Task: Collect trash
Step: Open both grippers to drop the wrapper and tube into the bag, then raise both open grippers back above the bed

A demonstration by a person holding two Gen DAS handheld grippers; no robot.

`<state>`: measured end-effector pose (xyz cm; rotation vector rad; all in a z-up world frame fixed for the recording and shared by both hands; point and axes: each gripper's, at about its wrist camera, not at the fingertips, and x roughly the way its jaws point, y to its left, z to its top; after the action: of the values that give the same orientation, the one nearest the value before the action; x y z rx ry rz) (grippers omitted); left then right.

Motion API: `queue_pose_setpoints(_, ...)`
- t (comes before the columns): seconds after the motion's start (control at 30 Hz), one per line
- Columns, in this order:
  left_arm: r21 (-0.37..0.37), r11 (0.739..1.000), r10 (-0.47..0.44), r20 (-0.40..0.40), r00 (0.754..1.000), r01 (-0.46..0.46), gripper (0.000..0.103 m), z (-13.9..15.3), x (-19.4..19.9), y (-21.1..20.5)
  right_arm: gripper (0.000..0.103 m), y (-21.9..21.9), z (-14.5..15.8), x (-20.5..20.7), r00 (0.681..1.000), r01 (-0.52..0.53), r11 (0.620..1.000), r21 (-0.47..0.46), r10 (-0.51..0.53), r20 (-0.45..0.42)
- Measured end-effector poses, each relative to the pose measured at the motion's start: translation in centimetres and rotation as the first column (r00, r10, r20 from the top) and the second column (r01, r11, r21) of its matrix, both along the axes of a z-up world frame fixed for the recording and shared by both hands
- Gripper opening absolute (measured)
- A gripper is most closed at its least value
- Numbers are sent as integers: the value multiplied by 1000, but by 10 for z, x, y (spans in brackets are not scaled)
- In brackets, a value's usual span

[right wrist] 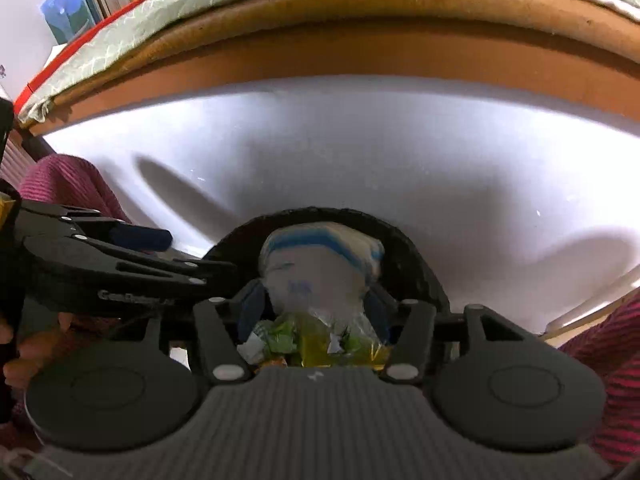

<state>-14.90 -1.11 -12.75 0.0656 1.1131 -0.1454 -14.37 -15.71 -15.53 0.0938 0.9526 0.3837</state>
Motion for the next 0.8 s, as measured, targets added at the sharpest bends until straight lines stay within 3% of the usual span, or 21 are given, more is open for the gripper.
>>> queue_pose_setpoints(0.2, -49, 998, -28, 66, 997, 31, 82, 33, 0, 9, 75, -4, 26, -1, 998, -21, 1000, 6, 21, 67)
queue_pose_setpoints(0.37, -87, 993, -68, 168, 983, 84, 84, 74, 1, 15, 78, -14, 69, -3, 982, -51, 998, 49, 41, 186)
queue_pose_setpoints(0.57, -128, 984, -76, 313, 947, 122, 86, 130, 24, 21, 80, -37, 129, 17, 947, -33, 996, 84, 5, 321)
queue_pose_setpoints(0.8, -116, 990, -20, 448, 894, 80, 87, 178, 70, 28, 80, -48, 170, 66, 890, 83, 995, 47, -95, 446)
